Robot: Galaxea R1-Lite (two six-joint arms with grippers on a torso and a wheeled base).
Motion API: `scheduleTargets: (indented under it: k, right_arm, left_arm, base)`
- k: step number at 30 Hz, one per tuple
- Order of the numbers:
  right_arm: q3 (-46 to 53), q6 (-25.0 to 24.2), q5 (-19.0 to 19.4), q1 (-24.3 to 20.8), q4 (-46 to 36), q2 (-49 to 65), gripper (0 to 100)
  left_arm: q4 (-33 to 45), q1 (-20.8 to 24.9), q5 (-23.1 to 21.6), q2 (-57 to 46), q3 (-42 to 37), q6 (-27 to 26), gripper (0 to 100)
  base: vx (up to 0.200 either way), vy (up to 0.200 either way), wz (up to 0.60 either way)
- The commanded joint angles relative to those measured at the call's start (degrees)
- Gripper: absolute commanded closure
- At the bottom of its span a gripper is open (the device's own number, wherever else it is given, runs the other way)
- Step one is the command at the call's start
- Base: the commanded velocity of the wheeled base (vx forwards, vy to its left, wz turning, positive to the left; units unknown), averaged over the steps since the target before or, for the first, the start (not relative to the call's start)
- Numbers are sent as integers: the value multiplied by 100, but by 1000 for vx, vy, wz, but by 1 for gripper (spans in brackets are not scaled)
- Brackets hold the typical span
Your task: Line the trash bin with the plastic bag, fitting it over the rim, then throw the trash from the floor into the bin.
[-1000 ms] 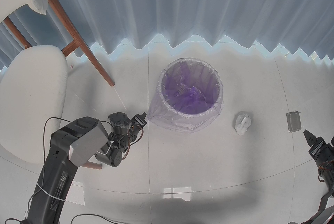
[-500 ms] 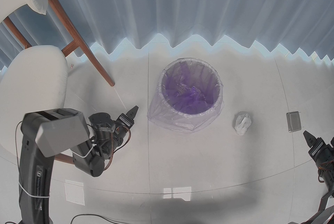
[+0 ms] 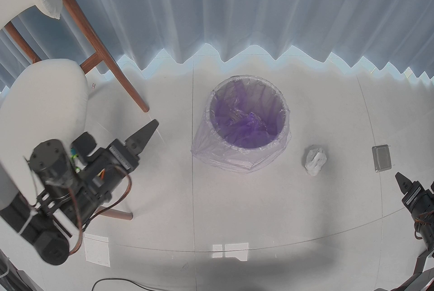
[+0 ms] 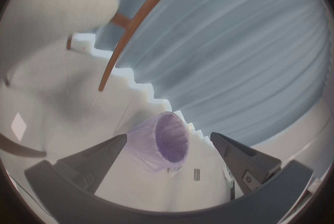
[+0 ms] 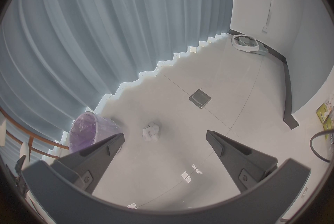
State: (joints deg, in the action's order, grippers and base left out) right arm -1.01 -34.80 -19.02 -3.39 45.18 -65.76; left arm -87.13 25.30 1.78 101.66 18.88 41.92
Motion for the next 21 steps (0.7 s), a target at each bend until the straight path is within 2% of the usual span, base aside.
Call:
scheduleTargets:
  k: [1,3,4,5,9,10,11,12,13,14,15,19,21]
  right_arm:
    - [101,167,12,-127,-282,406,0]
    - [101,272,12,-127,-282,388,0]
    - [101,272,21,-127,-282,388,0]
    - [101,378,91,-180,-255,344,0]
    - [101,624,408,-417,105,168,0]
    - [84,738,504,-417,281,63,0]
    - [75,773,539,-417,325,19,0]
    - [-4,940,759,-426,571,-174,0]
    - [-31,967,812,-426,606,-210,0]
    - [-215,1063,1093,-426,694,-350,0]
    - [-382,1055,1181,-426,641,-438,0]
    - [-1112,747,1190,-426,167,-895,0]
    - [-1525,580,1190,-426,-194,-1018,0]
  left_arm:
    - [-94,-403,-415,-3266,-1880,-1441,0]
    - [-50,-1079,-486,-3671,-1871,-1450,0]
    - [-41,-1123,-486,-3697,-1871,-1450,0]
    - [249,-1484,-538,-4128,-1871,-1494,0]
    - [1629,-1897,-565,-5305,-1880,-1846,0]
    - [2086,-1967,-591,-5666,-1871,-1907,0]
    - [2217,-1985,-591,-5771,-1871,-1925,0]
    - [2973,-2002,-600,-6378,-1836,-1986,0]
    - [3123,-2002,-609,-6492,-1836,-1995,0]
    - [4010,-2029,-565,-7134,-1774,-2065,0]
    - [4511,-2046,-556,-7485,-1704,-2083,0]
    - [6260,-2037,-582,-8505,-1335,-2109,0]
    - [6779,-2055,-582,-8847,-1273,-2118,0]
  base:
    - [0,0,0]
    - [0,0,0]
    - [0,0,0]
    - [0,0,0]
    - [0,0,0]
    - [0,0,0]
    - [0,0,0]
    - [0,0,0]
    - [0,0,0]
    - [0,0,0]
    - [0,0,0]
    - [0,0,0]
    - [0,0,0]
